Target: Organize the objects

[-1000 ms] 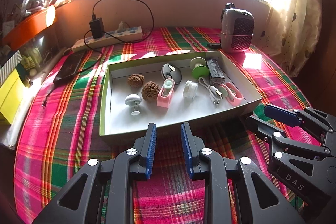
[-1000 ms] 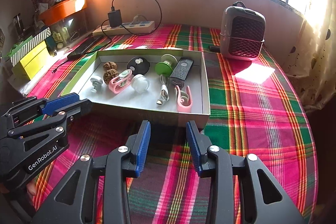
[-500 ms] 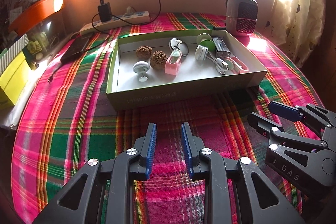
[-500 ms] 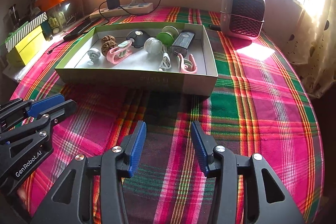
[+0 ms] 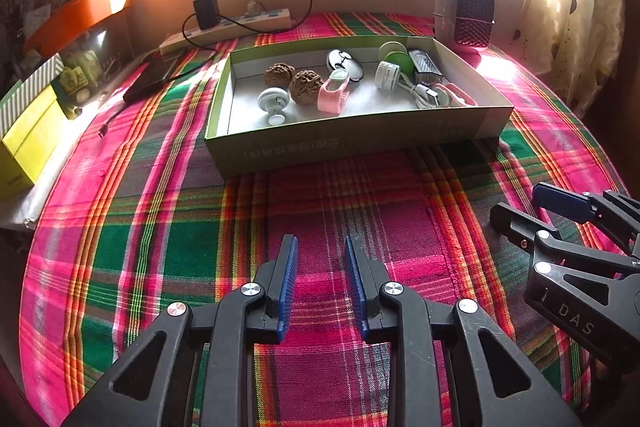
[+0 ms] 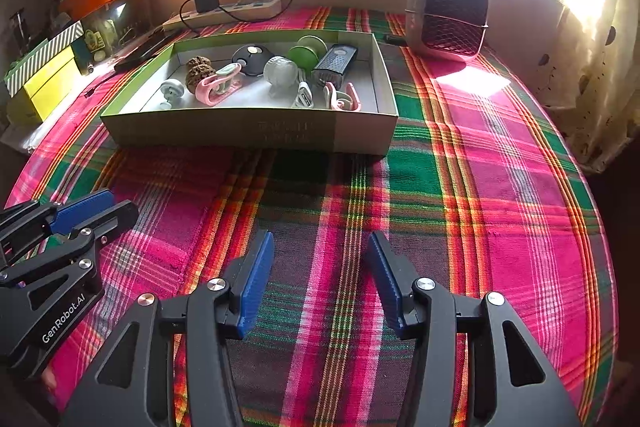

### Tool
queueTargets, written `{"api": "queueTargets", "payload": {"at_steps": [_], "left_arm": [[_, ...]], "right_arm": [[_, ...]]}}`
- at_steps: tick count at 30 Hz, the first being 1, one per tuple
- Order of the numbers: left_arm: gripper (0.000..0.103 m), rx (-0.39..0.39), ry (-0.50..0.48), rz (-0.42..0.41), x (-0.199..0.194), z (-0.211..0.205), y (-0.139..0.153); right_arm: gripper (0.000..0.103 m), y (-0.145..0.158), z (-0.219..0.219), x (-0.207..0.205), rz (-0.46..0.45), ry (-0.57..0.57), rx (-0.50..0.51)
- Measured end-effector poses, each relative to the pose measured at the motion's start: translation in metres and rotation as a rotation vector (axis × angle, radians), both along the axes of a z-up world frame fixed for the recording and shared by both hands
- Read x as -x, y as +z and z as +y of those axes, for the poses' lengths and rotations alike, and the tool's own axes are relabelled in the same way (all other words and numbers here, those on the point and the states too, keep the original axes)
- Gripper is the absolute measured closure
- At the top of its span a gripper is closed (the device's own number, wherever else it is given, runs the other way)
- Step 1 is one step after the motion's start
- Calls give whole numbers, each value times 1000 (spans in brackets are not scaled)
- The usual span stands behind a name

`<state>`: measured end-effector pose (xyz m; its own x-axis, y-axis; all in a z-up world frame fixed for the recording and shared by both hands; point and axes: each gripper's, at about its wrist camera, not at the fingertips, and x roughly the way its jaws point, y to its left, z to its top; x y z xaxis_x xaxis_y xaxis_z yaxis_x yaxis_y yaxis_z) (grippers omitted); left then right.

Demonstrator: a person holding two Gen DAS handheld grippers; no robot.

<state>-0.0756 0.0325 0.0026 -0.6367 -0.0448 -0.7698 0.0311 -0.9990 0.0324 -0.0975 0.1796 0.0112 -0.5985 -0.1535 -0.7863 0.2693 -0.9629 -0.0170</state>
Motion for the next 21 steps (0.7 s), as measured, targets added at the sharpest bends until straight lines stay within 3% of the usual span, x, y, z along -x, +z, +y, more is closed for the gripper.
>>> {"api": "queueTargets", "payload": {"at_steps": [21], "left_arm": [[80, -23, 41, 4, -4, 0, -1]], "right_arm": [[46, 0, 3, -8, -4, -8, 6]]}}
